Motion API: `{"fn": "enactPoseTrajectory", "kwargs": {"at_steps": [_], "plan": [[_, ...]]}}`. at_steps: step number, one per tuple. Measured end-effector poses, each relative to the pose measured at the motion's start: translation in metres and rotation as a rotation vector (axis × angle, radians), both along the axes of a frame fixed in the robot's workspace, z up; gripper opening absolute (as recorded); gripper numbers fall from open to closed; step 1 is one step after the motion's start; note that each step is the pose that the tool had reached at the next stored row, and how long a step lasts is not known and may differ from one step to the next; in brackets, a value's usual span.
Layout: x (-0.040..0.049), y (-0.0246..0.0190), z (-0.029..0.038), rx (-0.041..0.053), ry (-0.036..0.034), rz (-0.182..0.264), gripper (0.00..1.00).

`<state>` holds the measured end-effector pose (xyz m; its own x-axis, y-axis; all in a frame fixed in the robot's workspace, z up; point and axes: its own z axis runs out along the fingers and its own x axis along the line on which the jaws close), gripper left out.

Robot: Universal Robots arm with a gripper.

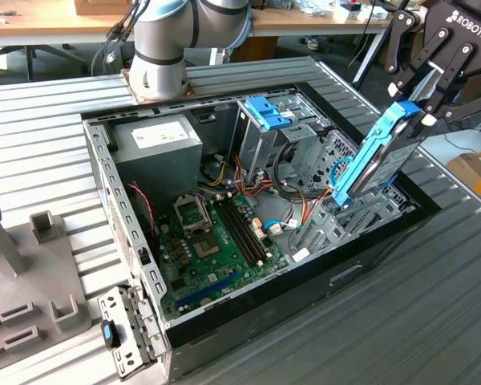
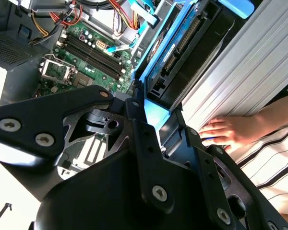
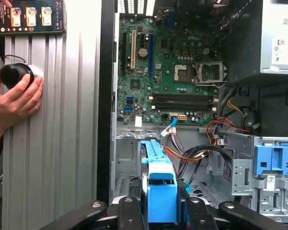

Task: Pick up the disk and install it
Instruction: 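Insert the disk into the insertion slot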

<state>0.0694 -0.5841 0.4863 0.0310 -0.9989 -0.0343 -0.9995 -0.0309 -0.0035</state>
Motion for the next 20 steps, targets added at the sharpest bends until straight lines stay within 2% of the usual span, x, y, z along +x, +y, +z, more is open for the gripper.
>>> {"fn": "enactPoseTrajectory", "kwargs": {"at_steps": [6, 11, 12, 20], "plan": [[0.0032, 0.0005, -0.0013, -0.0001, 0.0000, 0.000, 0.37], [0.0037, 0.0004, -0.0084, -0.0001, 0.0001, 0.000, 0.37], [0.0038, 0.0005, -0.0116, -0.0001, 0.0000, 0.000, 0.37], [0.0036, 0.0006, -0.0139, -0.0003, 0.0000, 0.000, 0.37]]}}
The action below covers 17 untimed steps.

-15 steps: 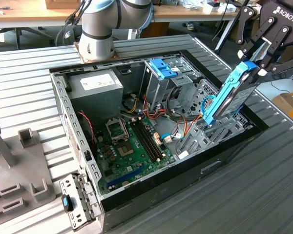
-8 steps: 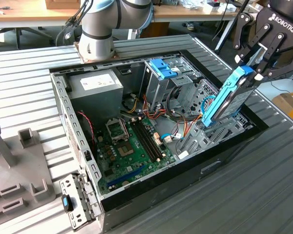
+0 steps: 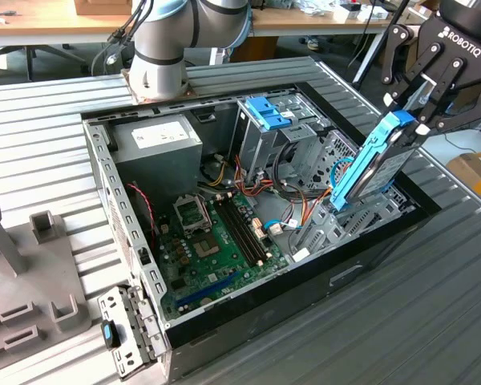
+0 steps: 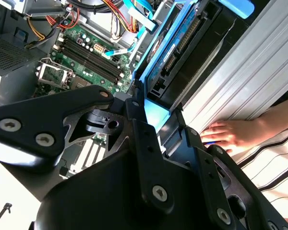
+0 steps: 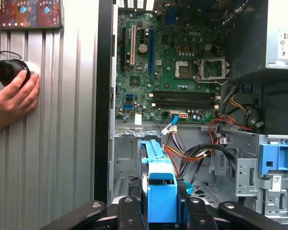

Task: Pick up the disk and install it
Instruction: 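Insert the disk into the insertion slot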

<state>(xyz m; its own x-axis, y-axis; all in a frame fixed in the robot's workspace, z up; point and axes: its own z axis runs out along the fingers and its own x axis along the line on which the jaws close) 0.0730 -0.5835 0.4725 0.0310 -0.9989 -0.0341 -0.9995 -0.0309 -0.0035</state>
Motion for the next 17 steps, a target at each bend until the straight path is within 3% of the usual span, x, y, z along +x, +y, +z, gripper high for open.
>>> {"fn": "enactPoseTrajectory", "kwargs": {"at_steps": [5, 9, 17], "plan": [[-0.0005, 0.0009, -0.0008, 0.0002, 0.0000, 0.000, 0.37], [-0.0006, 0.0010, -0.0057, 0.0000, 0.0000, 0.000, 0.37], [-0.0022, 0.0010, -0.0059, 0.0001, 0.0000, 0.000, 0.37]]}}
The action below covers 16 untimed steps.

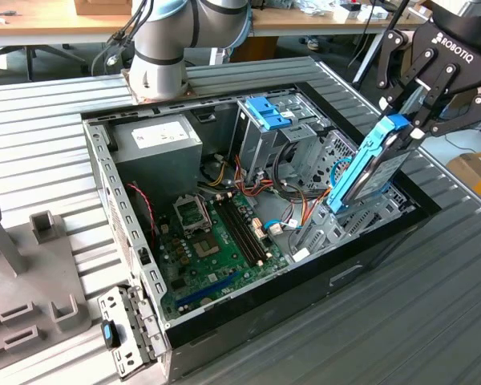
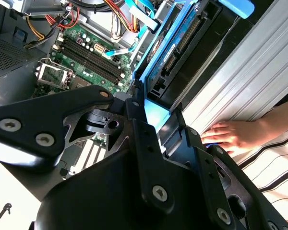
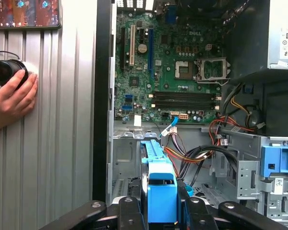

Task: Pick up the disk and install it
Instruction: 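Insert the disk into the insertion slot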

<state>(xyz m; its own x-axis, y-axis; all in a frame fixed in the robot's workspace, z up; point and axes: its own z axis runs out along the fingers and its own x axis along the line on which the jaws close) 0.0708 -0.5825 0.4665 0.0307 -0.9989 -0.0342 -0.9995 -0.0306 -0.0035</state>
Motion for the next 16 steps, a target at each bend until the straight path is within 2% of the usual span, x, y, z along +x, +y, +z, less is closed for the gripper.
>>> {"fn": "enactPoseTrajectory", "kwargs": {"at_steps": [5, 16], "plan": [[-0.0001, 0.0008, -0.0005, 0.0006, 0.0000, 0.000, 0.37], [-0.0002, 0.0008, -0.0073, 0.0004, 0.0000, 0.000, 0.37]]}}
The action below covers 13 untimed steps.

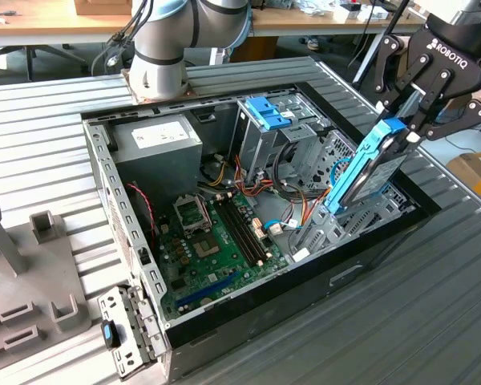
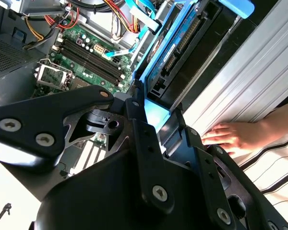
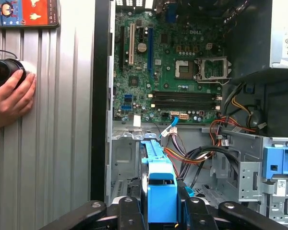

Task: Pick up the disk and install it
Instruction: 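Insert the disk into the insertion slot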

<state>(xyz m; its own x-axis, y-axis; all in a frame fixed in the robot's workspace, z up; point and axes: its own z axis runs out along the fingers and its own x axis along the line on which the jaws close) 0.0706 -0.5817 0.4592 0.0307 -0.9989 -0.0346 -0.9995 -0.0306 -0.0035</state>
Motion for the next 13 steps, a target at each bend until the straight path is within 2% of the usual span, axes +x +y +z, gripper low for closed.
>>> {"fn": "enactPoseTrajectory", "kwargs": {"at_steps": [6, 13], "plan": [[0.0000, 0.0000, -0.0048, 0.0001, 0.0000, 0.000, 0.37], [0.0000, 0.0000, -0.0199, 0.0001, 0.0000, 0.000, 0.37]]}}
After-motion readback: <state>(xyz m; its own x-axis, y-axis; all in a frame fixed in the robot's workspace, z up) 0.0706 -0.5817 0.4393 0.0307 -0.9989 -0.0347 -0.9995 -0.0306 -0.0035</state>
